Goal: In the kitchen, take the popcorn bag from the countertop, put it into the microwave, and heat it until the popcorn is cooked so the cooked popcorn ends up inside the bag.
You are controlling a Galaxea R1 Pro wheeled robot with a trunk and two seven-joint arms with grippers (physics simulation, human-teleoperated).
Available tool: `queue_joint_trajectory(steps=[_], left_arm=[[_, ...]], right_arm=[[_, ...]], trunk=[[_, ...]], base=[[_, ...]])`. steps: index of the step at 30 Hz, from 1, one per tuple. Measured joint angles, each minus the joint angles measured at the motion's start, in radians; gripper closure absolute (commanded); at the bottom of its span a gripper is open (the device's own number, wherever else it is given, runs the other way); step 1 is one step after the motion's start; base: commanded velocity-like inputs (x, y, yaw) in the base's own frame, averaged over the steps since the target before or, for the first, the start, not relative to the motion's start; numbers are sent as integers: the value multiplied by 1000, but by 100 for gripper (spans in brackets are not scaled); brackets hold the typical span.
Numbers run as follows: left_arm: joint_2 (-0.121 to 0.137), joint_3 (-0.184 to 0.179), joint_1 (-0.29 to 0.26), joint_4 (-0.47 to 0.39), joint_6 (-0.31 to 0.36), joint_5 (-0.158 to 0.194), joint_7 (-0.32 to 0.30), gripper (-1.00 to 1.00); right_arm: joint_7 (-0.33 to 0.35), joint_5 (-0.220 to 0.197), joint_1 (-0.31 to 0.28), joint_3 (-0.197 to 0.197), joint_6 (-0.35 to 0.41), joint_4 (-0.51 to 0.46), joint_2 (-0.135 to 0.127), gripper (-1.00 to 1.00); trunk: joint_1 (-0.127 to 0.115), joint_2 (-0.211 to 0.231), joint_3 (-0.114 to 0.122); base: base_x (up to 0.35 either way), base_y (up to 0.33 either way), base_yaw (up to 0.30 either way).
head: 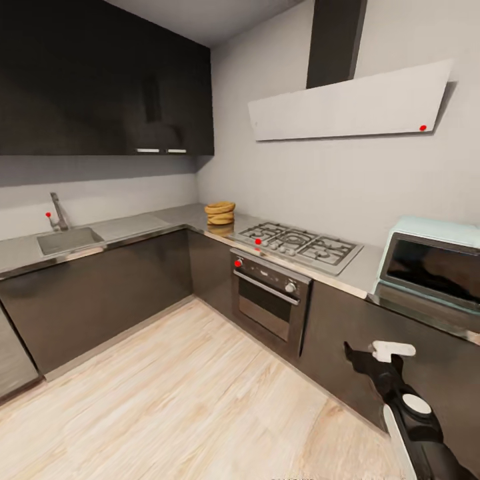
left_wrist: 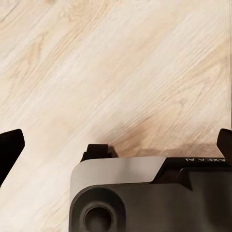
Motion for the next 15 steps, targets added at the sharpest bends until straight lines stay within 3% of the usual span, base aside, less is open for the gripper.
queue_joint_trajectory(steps=[3, 7, 12, 15], left_arm=[[-1, 0, 0, 0, 0, -1, 0, -100], [-3, 0, 0, 0, 0, 0, 0, -100], [-5, 1, -1, 0, 0, 0, 0, -100], [-5, 5, -1, 0, 0, 0, 0, -100]], right_arm=[[-2, 1, -31, -6, 76, -91, -2, -100], [-9, 2, -136, -9, 126, -106, -4, -100], [-71, 1, -227, 14, 144, 76, -3, -100], [-75, 1, -241, 22, 144, 105, -5, -100]], trunk=[[0, 0, 0], [0, 0, 0], [0, 0, -3], [0, 0, -6]], base=[[0, 0, -300], [0, 0, -299], [0, 0, -255], [0, 0, -261]])
